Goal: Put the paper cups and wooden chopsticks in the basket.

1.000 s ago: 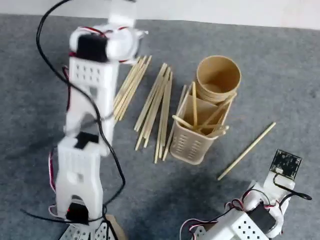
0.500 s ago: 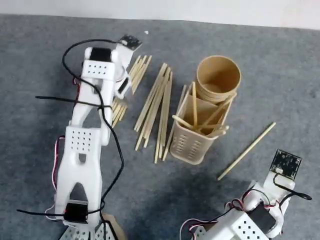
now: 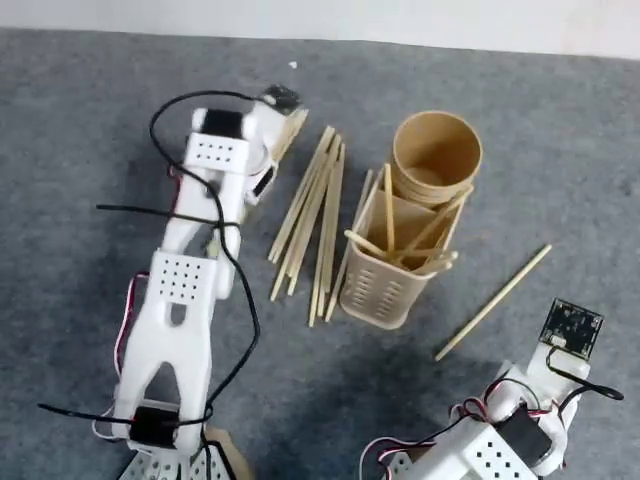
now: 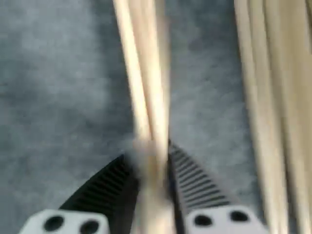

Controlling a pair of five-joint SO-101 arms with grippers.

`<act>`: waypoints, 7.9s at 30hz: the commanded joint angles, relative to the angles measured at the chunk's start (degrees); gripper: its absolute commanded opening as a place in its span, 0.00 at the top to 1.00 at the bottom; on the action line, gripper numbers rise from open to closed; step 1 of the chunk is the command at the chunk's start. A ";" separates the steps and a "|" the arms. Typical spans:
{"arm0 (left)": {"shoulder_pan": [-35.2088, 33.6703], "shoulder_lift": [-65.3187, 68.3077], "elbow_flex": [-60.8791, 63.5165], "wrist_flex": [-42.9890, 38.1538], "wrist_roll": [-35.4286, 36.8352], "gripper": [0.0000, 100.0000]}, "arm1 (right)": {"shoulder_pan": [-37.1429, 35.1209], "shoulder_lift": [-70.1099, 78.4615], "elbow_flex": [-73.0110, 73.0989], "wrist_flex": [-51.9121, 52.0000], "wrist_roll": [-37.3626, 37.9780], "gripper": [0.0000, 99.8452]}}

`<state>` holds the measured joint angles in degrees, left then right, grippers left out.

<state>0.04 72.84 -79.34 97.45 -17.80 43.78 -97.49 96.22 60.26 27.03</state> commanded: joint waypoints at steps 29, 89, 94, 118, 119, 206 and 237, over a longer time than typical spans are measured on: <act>24.31 -34.68 -14.20 3.69 10.55 1.00 | -0.48 -0.48 8.31 0.22 0.44 0.99; 43.12 -43.38 -15.96 -24.00 25.49 0.94 | -0.48 -0.48 8.31 0.22 0.44 0.99; 43.12 -43.38 -15.96 -23.91 25.58 0.91 | -0.48 -0.48 8.31 0.22 0.44 0.99; 41.27 -43.47 -15.96 -23.82 25.23 0.91 | -0.48 -0.48 8.31 0.22 0.44 0.99; 41.19 -43.47 -15.96 -23.74 25.23 0.91 | -0.48 -0.48 8.31 0.22 0.44 0.99; 30.90 -48.13 -15.25 -1.76 21.98 0.66 | -0.48 -0.48 8.31 0.22 0.44 0.99; 31.08 -49.01 -12.53 3.69 22.07 0.78 | -0.48 -0.48 8.31 0.13 0.44 0.99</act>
<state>31.08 26.86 -88.57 98.51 4.79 43.78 -97.49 96.22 60.26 27.03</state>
